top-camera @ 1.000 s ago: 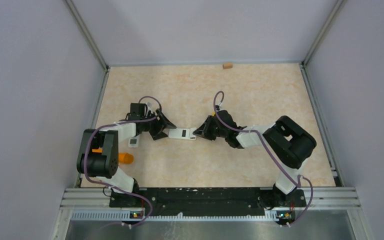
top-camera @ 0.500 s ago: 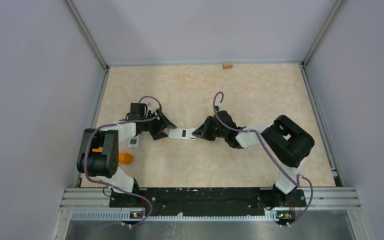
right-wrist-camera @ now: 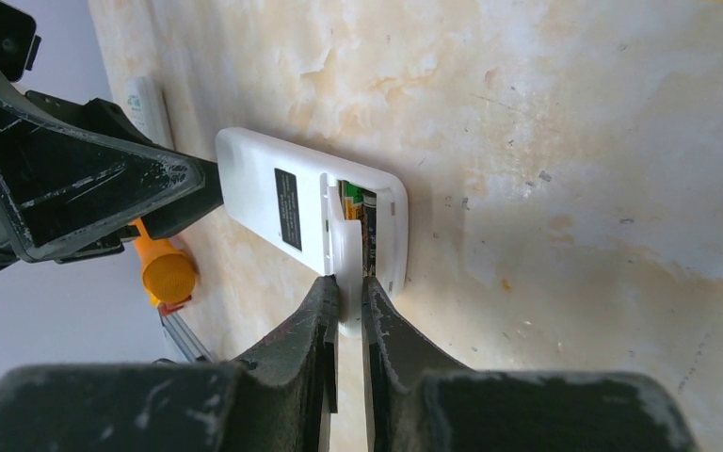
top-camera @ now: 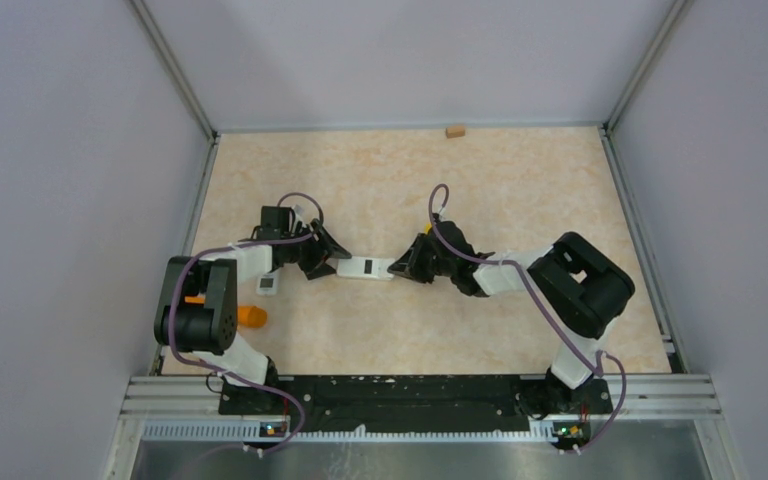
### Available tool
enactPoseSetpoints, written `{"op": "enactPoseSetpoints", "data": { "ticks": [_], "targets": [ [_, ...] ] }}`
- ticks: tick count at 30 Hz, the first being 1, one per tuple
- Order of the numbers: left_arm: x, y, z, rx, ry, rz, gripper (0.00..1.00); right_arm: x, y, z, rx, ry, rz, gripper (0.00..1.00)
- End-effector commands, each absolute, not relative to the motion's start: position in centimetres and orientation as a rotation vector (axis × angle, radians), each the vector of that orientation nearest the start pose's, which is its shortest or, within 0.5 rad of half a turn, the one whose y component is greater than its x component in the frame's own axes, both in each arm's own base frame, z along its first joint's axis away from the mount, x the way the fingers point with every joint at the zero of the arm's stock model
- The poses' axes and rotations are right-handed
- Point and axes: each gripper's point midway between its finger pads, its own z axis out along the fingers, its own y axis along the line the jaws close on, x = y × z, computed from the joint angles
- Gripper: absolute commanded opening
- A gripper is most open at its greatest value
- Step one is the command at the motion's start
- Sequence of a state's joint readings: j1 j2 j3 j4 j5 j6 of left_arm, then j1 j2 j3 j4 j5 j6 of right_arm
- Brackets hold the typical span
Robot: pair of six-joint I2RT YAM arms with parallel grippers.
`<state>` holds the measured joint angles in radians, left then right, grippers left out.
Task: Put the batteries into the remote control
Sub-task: Load the battery cover into the remote control.
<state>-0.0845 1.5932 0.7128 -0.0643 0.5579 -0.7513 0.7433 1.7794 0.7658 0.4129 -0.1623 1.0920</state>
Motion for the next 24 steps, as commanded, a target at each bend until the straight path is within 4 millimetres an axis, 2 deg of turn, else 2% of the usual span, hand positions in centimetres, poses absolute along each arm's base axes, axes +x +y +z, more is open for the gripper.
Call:
{"op": "enactPoseSetpoints", "data": {
  "ticks": [1, 11, 24],
  "targets": [
    [31.3, -13.6, 2.8, -0.628, 2.577, -0.951, 0.63, 28.5, 34.5, 4.6, 0.302, 2.403, 1.109, 0.00],
    [31.4, -13.7, 2.9, -0.624, 2.576, -0.954, 0.62, 29.7, 35.5, 5.9, 0.250, 2.319, 1.174, 0.00],
    [31.5, -13.8, 2.9, -0.622, 2.579, -0.968, 0.56, 29.2, 35.9, 4.0, 0.227, 2.396, 1.167, 0.00]
  ]
}}
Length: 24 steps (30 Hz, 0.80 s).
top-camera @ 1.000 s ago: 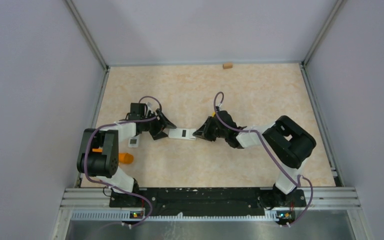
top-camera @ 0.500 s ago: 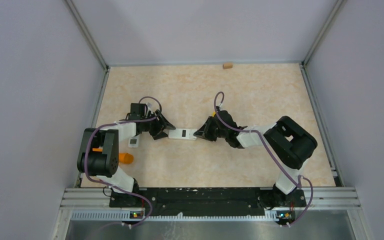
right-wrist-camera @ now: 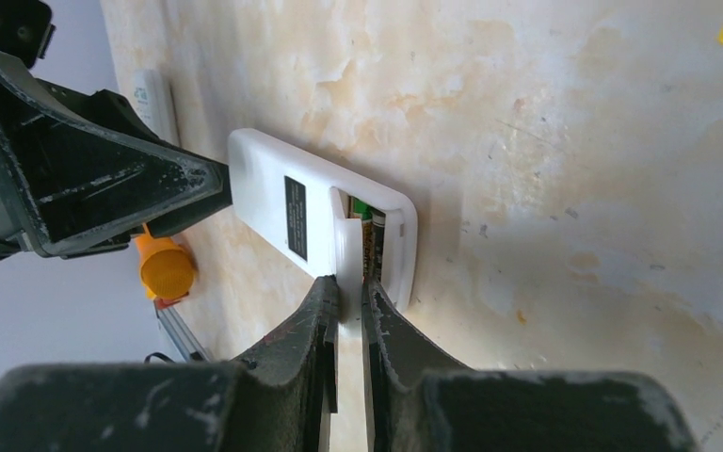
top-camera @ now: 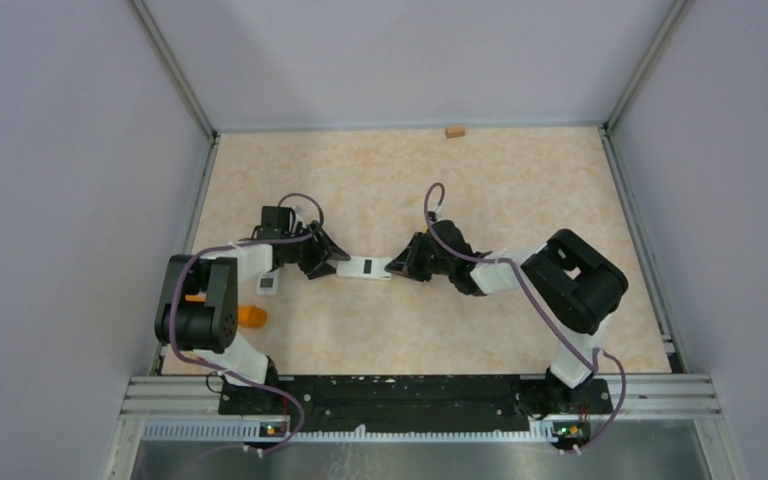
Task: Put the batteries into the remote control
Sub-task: Load the battery cover into the remote control.
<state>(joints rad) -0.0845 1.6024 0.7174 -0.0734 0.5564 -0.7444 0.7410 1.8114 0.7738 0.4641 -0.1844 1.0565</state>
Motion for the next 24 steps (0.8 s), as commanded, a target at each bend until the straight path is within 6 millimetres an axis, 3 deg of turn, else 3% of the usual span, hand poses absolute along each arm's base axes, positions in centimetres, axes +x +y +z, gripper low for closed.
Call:
{"op": "enactPoseSetpoints", "data": {
  "ticks": [1, 5, 10, 19, 24],
  "targets": [
    [31.4, -13.8, 2.9, -0.622, 2.580, -0.970, 0.56, 29.1, 35.9, 3.8, 0.232, 2.411, 1.165, 0.00],
    [31.3, -13.9, 2.9, -0.623, 2.580, -0.973, 0.55, 28.8, 35.8, 3.1, 0.263, 2.466, 1.133, 0.01],
    [31.4, -13.7, 3.1, -0.623, 2.573, -0.961, 0.55, 29.1, 35.1, 3.9, 0.279, 2.479, 1.070, 0.20],
    [31.6, -13.6, 3.4, -0.624, 2.567, -0.953, 0.58, 29.8, 34.6, 5.8, 0.240, 2.425, 1.040, 0.39],
    [31.5, -13.6, 3.5, -0.620, 2.565, -0.946, 0.59, 29.7, 34.5, 5.8, 0.239, 2.422, 1.040, 0.40]
  ]
}}
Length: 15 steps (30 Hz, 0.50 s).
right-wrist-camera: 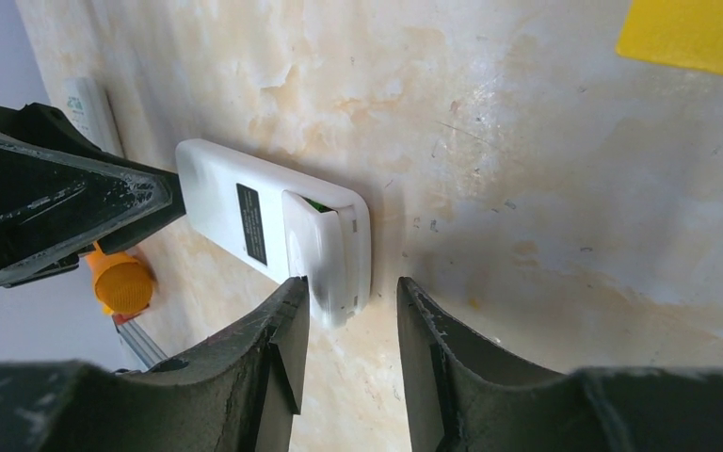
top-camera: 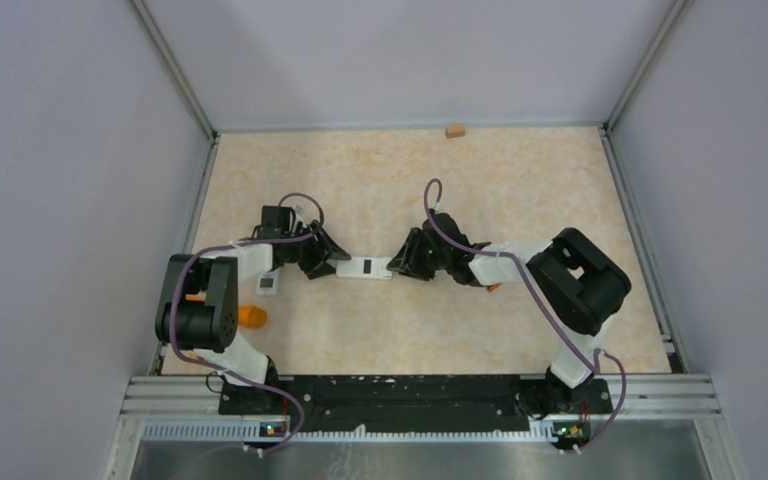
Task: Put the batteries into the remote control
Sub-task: Load the battery cover into the remote control.
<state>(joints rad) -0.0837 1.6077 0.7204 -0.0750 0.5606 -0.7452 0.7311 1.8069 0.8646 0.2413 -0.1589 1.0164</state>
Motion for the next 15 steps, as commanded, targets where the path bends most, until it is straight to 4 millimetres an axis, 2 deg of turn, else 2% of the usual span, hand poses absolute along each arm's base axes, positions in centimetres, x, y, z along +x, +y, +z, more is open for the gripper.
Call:
{"op": "enactPoseSetpoints", "data": {
  "ticks": [1, 7, 15],
  "targets": [
    [31.5, -13.5, 3.5, -0.620, 2.565, -0.944, 0.59, 29.7, 34.4, 5.7, 0.242, 2.424, 1.036, 0.40],
    [31.4, -13.3, 3.0, -0.624, 2.578, -0.923, 0.58, 30.0, 34.6, 4.7, 0.219, 2.449, 1.004, 0.28],
    [31.0, -13.4, 2.6, -0.627, 2.592, -0.927, 0.52, 29.2, 34.0, 2.7, 0.207, 2.522, 0.932, 0.15]
  ]
}}
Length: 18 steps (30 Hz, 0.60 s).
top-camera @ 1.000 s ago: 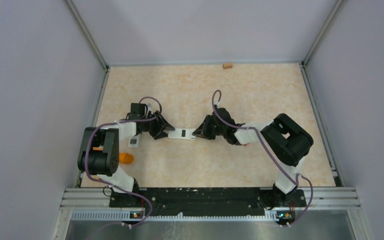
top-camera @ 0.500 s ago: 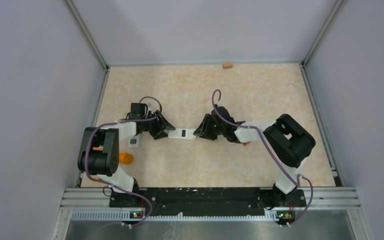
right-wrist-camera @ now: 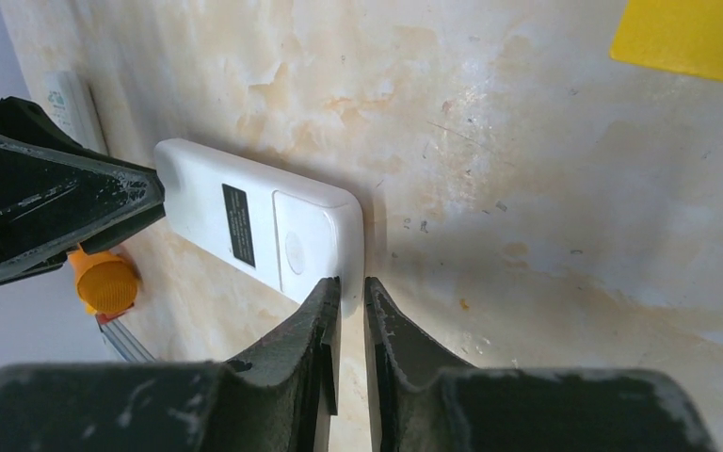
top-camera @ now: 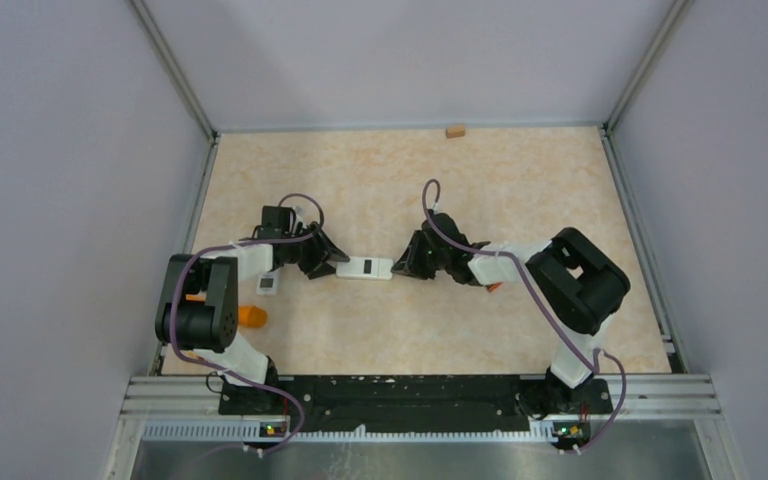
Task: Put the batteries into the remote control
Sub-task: Load the battery cover into the remote control.
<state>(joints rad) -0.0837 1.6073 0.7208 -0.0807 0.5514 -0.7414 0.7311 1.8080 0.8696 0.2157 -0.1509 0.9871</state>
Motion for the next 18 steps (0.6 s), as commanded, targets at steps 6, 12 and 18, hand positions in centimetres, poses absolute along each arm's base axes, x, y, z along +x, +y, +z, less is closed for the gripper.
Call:
{"op": "enactPoseSetpoints", "data": {
  "ticks": [6, 12, 18],
  "targets": [
    [30.6, -13.9, 2.4, -0.621, 2.600, -0.960, 0.41, 28.9, 34.6, 2.2, 0.175, 2.548, 0.921, 0.12],
    [29.8, -14.3, 1.8, -0.624, 2.618, -0.976, 0.29, 28.5, 35.3, 1.5, 0.163, 2.575, 0.926, 0.11],
    [29.1, -15.1, 1.4, -0.614, 2.632, -1.015, 0.17, 27.7, 37.1, 1.4, 0.157, 2.581, 1.000, 0.09]
  ]
}}
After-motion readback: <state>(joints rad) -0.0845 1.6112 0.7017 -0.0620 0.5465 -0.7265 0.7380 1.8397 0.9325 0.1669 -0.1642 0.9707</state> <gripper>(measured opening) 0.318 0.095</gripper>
